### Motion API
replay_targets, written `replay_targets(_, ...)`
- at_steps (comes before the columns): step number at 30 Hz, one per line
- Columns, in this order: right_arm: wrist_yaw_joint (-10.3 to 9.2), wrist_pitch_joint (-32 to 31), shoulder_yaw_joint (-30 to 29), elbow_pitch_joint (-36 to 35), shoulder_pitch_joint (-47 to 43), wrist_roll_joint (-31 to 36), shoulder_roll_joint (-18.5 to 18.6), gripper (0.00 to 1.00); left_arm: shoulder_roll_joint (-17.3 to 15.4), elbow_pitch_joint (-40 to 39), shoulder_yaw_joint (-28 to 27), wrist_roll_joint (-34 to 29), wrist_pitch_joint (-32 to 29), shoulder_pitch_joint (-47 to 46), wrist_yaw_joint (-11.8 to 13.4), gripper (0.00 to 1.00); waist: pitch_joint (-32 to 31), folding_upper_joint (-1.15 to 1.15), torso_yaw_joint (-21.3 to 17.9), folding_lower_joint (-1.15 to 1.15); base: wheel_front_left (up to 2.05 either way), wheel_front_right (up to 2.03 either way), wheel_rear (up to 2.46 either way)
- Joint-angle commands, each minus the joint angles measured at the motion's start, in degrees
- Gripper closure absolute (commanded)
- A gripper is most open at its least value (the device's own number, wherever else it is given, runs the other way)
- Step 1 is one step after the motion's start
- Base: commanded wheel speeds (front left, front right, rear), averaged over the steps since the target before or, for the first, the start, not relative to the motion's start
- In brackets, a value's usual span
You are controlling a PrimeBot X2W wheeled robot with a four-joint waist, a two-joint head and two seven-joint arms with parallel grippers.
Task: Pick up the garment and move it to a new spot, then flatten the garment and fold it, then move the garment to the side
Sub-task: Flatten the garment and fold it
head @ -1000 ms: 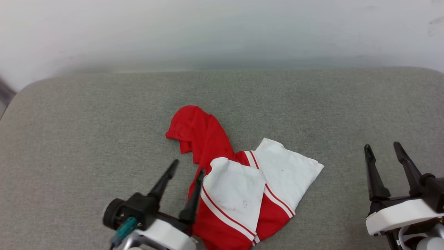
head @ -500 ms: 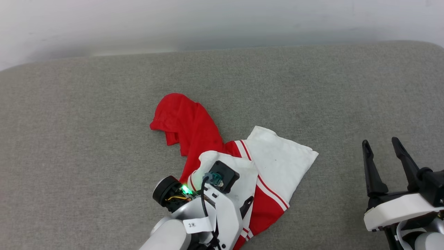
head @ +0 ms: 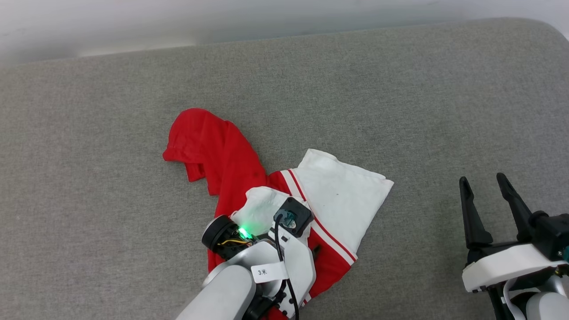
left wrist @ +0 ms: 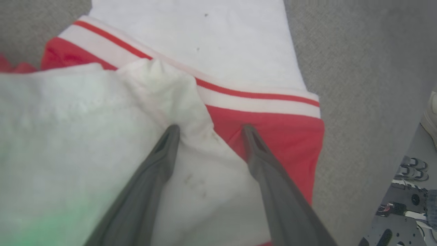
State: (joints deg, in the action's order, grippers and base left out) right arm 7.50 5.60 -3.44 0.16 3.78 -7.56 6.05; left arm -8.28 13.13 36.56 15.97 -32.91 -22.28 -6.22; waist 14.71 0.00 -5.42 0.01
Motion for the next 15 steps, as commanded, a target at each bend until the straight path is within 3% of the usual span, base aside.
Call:
replay_targets(1,-0.02,0.5,-0.1,0.3,0.8,0.1,-0.2,0.00,0.2,0.7,-0.1,0.3,0.6,-0.2,0.1,1.00,0.0,0.00,0.1,-0.01,0.00,0.00,0.00)
replay_targets(5,-0.02,0.6,-0.2,1.1,0.7,0.5,-0.3,0.00,0.3,1.1,0.3,0.7,2.8,-0.6,-0.1,1.00,-0.7,0.00,0.4,-0.01,0.00,0.00,0.00)
replay_targets(15,-0.02,0.1,0.0,2.6,0.2,0.7,-0.3,0.00,0.6,-1.5,-1.6,1.9,16.4,-2.4,0.1,1.00,-4.6,0.00,1.4,-0.01,0.00,0.00,0.00)
